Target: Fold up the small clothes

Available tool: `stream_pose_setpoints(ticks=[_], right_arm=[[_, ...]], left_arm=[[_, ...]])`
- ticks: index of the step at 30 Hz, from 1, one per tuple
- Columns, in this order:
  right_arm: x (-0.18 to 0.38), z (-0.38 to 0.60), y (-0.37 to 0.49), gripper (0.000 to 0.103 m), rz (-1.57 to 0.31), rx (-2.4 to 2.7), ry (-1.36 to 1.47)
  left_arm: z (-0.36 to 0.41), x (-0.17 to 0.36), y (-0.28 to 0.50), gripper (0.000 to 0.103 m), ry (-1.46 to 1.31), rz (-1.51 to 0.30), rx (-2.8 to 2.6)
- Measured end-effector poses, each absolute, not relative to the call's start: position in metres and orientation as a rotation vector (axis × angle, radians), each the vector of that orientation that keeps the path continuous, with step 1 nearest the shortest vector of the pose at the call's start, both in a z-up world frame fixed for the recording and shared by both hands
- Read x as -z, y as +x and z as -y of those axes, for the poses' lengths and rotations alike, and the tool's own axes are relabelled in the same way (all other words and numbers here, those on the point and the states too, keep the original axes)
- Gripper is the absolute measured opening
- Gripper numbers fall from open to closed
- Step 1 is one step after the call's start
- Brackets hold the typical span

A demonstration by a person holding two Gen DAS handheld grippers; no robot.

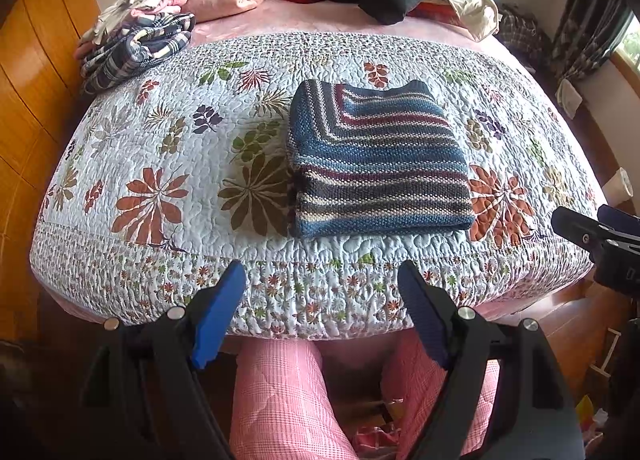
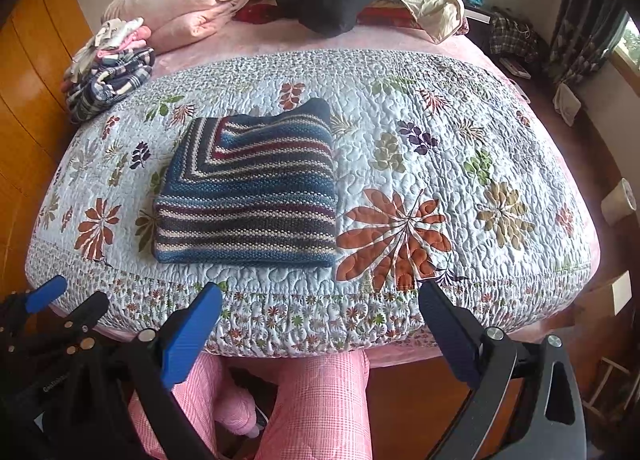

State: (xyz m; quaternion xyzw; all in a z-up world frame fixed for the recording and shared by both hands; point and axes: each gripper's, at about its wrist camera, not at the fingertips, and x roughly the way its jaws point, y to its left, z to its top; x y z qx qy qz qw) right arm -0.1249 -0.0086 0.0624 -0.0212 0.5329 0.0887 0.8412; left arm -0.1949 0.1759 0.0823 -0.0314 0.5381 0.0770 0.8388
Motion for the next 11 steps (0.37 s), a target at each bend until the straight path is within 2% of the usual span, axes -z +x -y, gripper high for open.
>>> stream_pose_setpoints(ticks=[11], right_arm=[[-0.0608, 0.0094, -0.1243, 0.099, -1.139, -0.178, -0.026]], left_arm=[[-0.1751, -0.0834, -0.1943, 0.078, -0.064, -1.133, -0.162]])
